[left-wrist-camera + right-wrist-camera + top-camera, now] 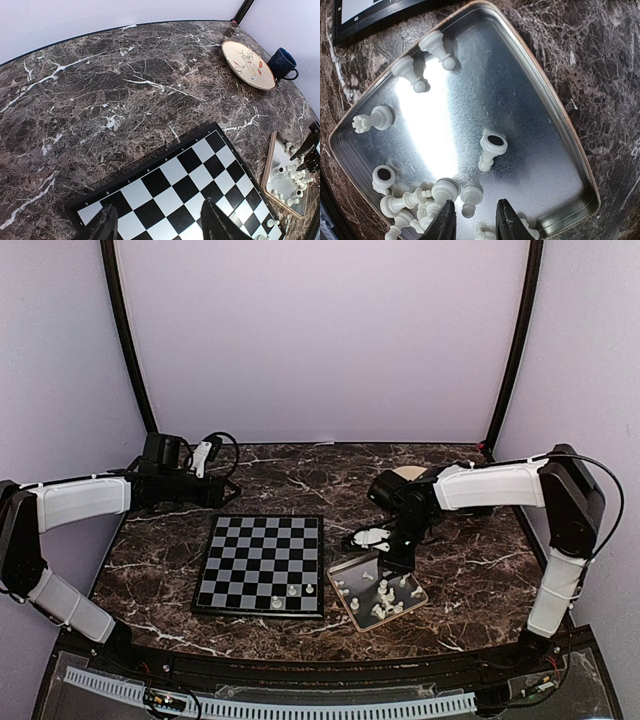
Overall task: Set up the chess pieces on the board
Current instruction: Adjust the pawn in the storage box, then pick up the pawn from the storage box, then place the pawn on the chessboard.
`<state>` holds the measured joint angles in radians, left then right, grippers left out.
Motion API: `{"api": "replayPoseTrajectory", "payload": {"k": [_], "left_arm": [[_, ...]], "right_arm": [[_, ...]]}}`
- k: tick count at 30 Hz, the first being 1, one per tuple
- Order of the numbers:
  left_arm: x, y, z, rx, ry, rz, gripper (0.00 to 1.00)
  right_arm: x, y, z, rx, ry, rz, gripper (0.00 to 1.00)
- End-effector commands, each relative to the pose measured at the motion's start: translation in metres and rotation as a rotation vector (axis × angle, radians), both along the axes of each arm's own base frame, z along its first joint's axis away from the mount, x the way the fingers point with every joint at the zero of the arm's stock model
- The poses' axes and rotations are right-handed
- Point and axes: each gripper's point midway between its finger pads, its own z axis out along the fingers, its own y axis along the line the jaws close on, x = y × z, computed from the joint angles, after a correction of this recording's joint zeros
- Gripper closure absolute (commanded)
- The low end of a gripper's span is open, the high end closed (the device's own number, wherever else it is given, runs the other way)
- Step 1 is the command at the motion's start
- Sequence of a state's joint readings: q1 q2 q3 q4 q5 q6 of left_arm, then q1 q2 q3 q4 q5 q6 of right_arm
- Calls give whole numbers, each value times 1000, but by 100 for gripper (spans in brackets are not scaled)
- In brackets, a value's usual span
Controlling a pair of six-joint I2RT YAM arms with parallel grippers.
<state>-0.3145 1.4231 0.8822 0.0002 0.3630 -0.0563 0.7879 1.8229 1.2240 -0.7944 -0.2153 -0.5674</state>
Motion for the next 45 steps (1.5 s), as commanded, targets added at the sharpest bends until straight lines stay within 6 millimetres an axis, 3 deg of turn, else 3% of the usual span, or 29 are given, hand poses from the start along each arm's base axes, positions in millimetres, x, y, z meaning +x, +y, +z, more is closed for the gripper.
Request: {"api": "replayPoseTrajectory", "payload": {"k": [1, 11, 23, 31, 38, 45], "left_arm": [[1, -5, 12, -18, -19, -17, 41], [2, -5, 14, -21, -23, -16, 41], [1, -5, 15, -23, -26, -17, 41], [1, -5, 17, -22, -31, -16, 41], [1, -4, 17, -20, -33, -15, 41], [0, -4, 19, -20, -38, -13, 41]], "right_arm": [[-7, -5, -2, -20, -2, 14, 72], [-1, -6, -9, -46, -15, -2, 87], [8, -3, -13, -60, -34, -17, 86], [15, 7, 2, -30, -50, -12, 97], [28, 38, 14, 1, -71, 22, 98], [32, 94, 19, 25, -98, 94, 98]]}}
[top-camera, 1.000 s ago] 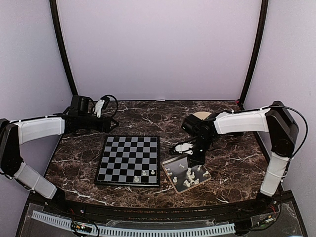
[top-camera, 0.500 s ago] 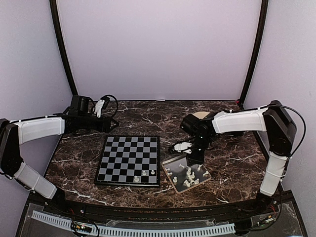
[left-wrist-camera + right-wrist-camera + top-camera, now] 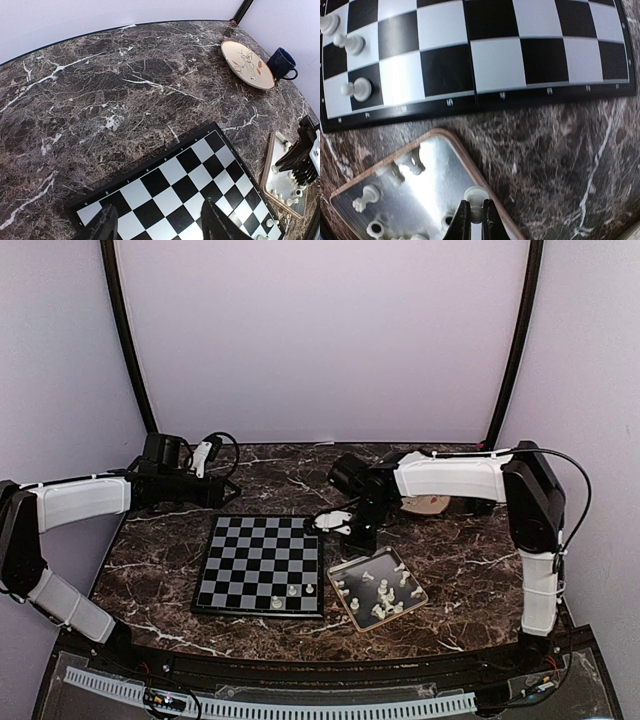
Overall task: Set up the chess pieces on the board
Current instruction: Place the pawn on the chessboard.
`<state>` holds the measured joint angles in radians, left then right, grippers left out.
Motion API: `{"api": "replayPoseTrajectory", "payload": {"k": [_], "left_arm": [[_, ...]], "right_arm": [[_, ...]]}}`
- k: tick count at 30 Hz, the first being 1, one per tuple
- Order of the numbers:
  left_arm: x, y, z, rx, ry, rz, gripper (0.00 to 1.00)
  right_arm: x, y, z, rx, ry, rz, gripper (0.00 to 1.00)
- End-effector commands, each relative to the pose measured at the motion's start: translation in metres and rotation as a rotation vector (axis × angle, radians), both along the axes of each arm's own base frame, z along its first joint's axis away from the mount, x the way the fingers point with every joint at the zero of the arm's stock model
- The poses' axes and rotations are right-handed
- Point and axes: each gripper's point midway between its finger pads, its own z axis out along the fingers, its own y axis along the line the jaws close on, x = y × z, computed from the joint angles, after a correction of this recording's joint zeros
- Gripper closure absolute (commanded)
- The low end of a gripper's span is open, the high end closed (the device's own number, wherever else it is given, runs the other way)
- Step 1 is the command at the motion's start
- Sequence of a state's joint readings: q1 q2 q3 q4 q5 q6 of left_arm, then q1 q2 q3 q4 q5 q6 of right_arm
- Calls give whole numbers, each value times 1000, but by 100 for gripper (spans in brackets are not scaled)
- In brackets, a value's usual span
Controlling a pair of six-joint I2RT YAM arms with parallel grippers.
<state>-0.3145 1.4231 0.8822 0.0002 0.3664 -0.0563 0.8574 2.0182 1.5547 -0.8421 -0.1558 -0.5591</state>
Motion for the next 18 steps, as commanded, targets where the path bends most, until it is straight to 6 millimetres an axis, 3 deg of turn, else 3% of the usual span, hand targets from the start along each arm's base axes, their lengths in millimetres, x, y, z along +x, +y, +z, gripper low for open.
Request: {"api": "replayPoseTrajectory", "payload": {"k": [1, 10, 16, 18], "left_arm": [[1, -3, 20, -18, -41, -10, 41], [-1, -3, 24, -24, -48, -13, 41], [-1, -3, 27, -26, -56, -11, 41], [-1, -3, 27, -27, -54, -12, 41]], "right_arm": [[-8, 33, 1, -1, -3, 51, 98], [-21, 83, -11, -2, 0, 123, 98], [-25, 95, -19, -4, 9, 138, 96], [-23, 96, -19, -5, 10, 128, 88]]}}
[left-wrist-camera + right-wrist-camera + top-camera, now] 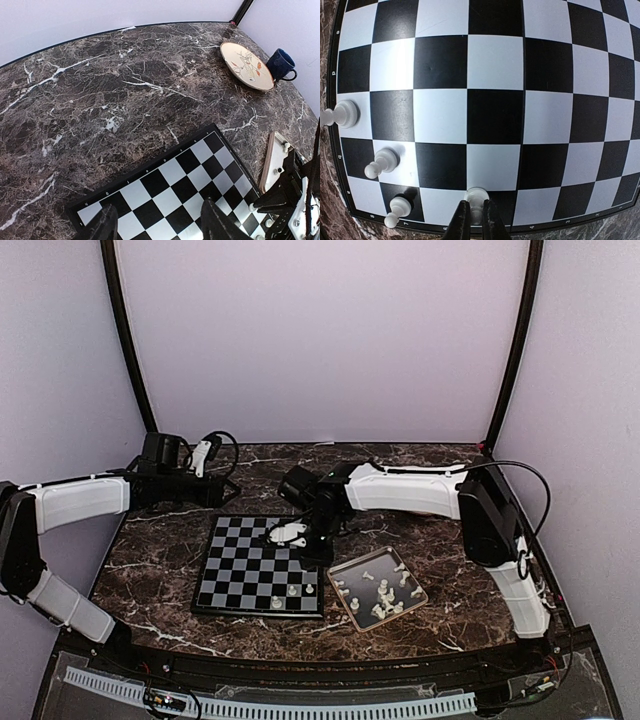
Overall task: Set up the chess pieces on the board
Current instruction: Place the pawn on the chessboard, then pick up the pawn from the chessboard.
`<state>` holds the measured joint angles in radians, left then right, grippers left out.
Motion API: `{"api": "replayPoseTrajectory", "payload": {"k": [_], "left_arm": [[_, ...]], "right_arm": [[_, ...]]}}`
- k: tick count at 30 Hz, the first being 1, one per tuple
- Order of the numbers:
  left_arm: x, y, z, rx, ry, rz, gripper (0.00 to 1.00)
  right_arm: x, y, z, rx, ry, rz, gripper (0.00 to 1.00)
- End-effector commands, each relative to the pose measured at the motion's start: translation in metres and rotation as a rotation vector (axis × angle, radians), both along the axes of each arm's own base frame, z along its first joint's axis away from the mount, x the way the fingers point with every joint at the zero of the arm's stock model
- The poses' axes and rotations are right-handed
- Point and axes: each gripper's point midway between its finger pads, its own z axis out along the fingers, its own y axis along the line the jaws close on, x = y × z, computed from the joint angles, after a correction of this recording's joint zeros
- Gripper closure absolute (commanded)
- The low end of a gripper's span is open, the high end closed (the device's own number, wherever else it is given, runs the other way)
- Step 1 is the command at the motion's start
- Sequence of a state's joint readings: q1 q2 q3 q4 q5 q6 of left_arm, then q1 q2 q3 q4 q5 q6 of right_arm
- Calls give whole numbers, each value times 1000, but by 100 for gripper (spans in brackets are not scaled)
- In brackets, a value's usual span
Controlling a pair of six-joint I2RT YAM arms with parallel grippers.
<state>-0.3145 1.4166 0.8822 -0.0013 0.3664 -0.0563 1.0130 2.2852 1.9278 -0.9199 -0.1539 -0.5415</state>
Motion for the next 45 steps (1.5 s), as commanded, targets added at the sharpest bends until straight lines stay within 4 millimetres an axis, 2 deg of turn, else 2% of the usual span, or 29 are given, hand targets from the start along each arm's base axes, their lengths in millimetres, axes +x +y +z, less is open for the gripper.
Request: {"api": "replayPoseTrajectory", "payload": {"k": [1, 3, 7, 9, 13, 18, 19, 20, 22, 23, 27, 32, 39, 45], "left_arm": [[-1, -3, 24, -24, -48, -12, 41], [-1, -3, 22, -22, -44, -11, 41], [-4, -7, 16, -28, -14, -33, 41], [-10, -16, 10, -15, 13, -68, 41], [-36, -51, -2, 53, 64, -195, 46], [-85, -95, -41, 178, 174, -393, 51], [-95, -105, -46, 200, 191, -432, 53], [-104, -112, -53, 225, 213, -463, 54], [-118, -124, -64, 269, 251, -510, 55], [-125, -130, -70, 287, 266, -532, 56], [-141, -145, -88, 344, 312, -590, 55], [-137, -151, -107, 442, 319, -558, 54], [-113, -155, -111, 497, 288, -481, 54], [-104, -164, -115, 503, 283, -480, 63]], "right_arm": [[-3, 1, -6, -24, 17, -14, 82], [0, -1, 6, -11, -5, -19, 76], [7, -13, 44, 64, -15, -46, 68], [14, -27, 62, 108, -12, -75, 68], [33, -72, 85, 204, -1, -162, 67], [53, -137, 88, 308, 1, -317, 68], [53, -148, 90, 334, -9, -341, 68], [49, -159, 81, 337, 0, -366, 68], [47, -175, 75, 365, -16, -406, 68], [49, -180, 79, 396, -43, -419, 68], [56, -203, 78, 456, -93, -484, 67], [56, -219, 73, 505, -83, -524, 65], [55, -221, 72, 508, -82, -519, 65], [54, -222, 69, 506, -78, -518, 65]]}}
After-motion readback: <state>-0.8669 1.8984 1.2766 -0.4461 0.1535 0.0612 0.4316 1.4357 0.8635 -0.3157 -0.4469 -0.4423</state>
